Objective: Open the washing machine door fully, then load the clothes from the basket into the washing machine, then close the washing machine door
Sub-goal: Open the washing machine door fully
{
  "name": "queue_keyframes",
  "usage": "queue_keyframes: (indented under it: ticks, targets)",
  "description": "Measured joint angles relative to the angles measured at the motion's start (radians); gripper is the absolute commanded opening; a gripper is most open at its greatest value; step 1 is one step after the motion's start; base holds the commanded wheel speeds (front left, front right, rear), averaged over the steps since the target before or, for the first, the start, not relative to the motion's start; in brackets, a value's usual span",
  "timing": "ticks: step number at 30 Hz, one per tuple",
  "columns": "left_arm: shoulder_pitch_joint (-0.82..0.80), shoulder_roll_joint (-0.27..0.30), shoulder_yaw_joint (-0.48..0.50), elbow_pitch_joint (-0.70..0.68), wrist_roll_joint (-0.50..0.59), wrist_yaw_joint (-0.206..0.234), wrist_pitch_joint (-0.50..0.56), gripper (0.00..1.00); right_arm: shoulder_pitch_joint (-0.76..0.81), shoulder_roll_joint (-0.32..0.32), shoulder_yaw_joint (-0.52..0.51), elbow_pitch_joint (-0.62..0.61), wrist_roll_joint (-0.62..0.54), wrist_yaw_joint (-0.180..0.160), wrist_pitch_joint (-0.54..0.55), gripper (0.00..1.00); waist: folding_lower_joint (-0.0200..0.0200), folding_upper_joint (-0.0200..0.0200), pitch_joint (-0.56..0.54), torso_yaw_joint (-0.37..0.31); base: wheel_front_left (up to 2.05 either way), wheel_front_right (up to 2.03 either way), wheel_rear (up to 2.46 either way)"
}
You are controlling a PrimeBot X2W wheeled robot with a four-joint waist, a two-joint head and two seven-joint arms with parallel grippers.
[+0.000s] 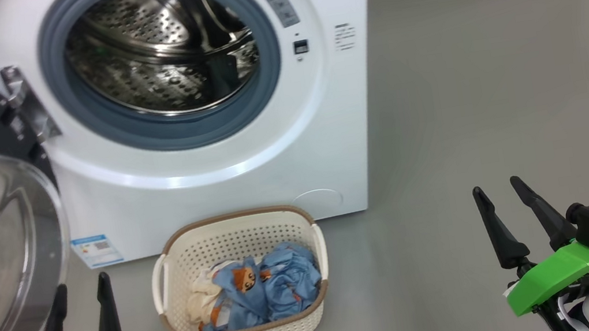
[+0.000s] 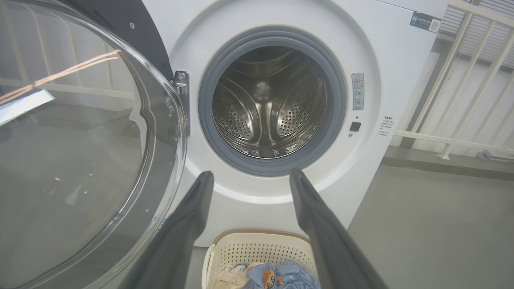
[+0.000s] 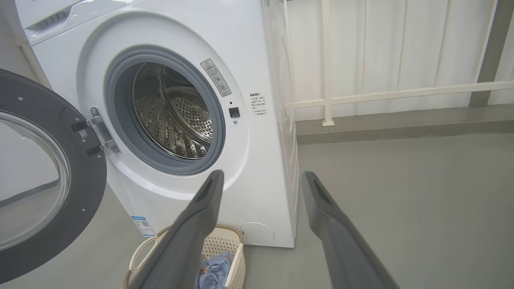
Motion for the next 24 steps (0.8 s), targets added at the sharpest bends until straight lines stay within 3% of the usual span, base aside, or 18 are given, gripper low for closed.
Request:
queue_keyframes:
  ticks: [12,24]
  targets:
    - [0.033,-0.018,0.017,-0.019,0.002,0.013,-0.001,1.0,0.0,-0.011,0.0,-0.006,-0.015,0.0,0.0,1.0,0.0,0.0,-0.003,-0.076,0.0,0.0,0.0]
    - [0.045,-0.027,0.017,-0.024,0.01,0.013,-0.002,1.0,0.0,-0.014,-0.015,-0.009,-0.026,0.0,0.0,1.0,0.0,0.0,0.003,-0.077,0.0,0.0,0.0]
